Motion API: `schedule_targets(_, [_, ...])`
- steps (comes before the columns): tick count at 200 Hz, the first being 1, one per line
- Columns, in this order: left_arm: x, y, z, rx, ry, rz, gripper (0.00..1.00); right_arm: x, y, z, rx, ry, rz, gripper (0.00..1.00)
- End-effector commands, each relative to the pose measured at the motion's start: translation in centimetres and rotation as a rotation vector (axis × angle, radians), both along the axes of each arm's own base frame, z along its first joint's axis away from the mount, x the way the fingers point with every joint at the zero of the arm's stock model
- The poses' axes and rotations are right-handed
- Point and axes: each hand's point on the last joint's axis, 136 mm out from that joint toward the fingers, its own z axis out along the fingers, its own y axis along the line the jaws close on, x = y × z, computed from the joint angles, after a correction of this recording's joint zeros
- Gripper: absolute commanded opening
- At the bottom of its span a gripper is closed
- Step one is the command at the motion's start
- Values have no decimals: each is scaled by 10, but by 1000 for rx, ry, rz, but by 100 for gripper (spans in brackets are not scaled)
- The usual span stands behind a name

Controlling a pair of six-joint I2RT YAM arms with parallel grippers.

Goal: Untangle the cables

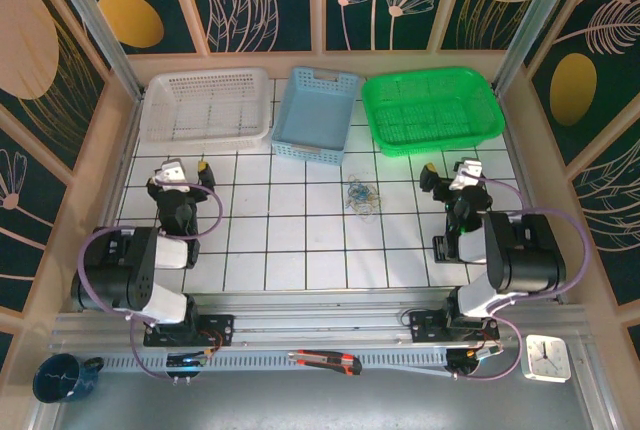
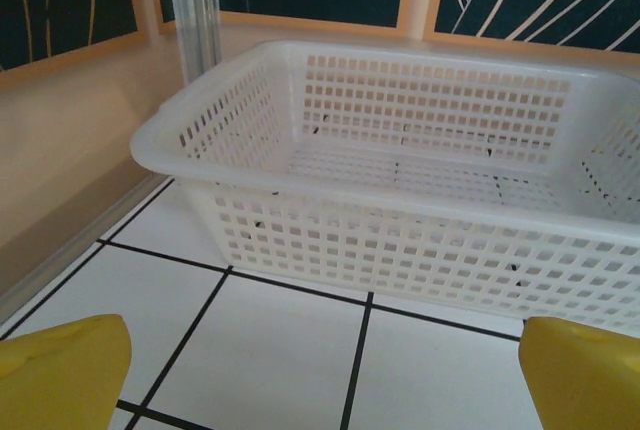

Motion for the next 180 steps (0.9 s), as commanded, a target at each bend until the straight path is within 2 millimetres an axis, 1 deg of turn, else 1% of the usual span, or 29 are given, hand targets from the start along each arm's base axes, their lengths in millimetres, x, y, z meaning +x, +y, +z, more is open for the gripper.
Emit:
schedule_targets(1, [1, 10, 25, -23, -44, 57, 99, -2, -9, 33, 13, -74, -55, 99])
schedule_targets(17, [-2, 10, 35, -22, -58, 55, 99, -8, -17, 48, 46, -94, -107, 99])
schedule_targets(23, [-3, 9, 40, -27, -67, 54, 99, -9, -22, 58, 70, -102, -137, 99])
schedule_targets(28, [-4, 10, 45, -31, -77, 58, 99, -9, -25, 60, 91, -82, -157, 99])
schedule_targets(39, [-5, 9, 58, -51, -107, 53, 99, -7, -32, 68, 146, -41, -205, 99])
schedule_targets(43, [-5, 8, 63, -59, -115, 49, 99, -5, -34, 76, 169, -39, -220, 99])
schedule_targets(54, [-4, 6, 78, -87, -140, 33, 99, -4, -41, 87, 232, -9, -267, 99])
schedule_targets(69, [-5, 3, 95, -149, -170, 16, 99, -9, -54, 99, 371, 6, -370, 99])
schedule_targets(84, [-4, 1, 106, -200, -171, 6, 99, -11, -54, 111, 441, 10, -374, 99])
schedule_targets(99, [-2, -6, 111, -234, -138, -27, 99, -10, -44, 118, 465, 36, -319, 99])
schedule_targets(110, [-2, -12, 115, -256, -121, -55, 99, -9, -31, 119, 479, 62, -249, 99])
schedule_targets(122, [-3, -18, 118, -283, -111, -88, 99, -8, -16, 115, 495, 90, -167, 99])
schedule_targets(127, [-3, -20, 119, -295, -106, -101, 99, -8, -4, 112, 509, 111, -104, 99])
schedule_targets(145, [-4, -31, 123, -343, -86, -155, 99, -11, 26, 101, 540, 161, 36, 99])
schedule_targets(156, [-4, -38, 126, -377, -78, -191, 99, -13, 42, 92, 543, 189, 94, 99])
schedule_targets(168, [-5, -47, 128, -414, -72, -236, 99, -16, 55, 83, 538, 217, 124, 98])
schedule_targets(180, [-6, -61, 132, -447, -73, -304, 99, -18, 71, 72, 530, 251, 158, 98])
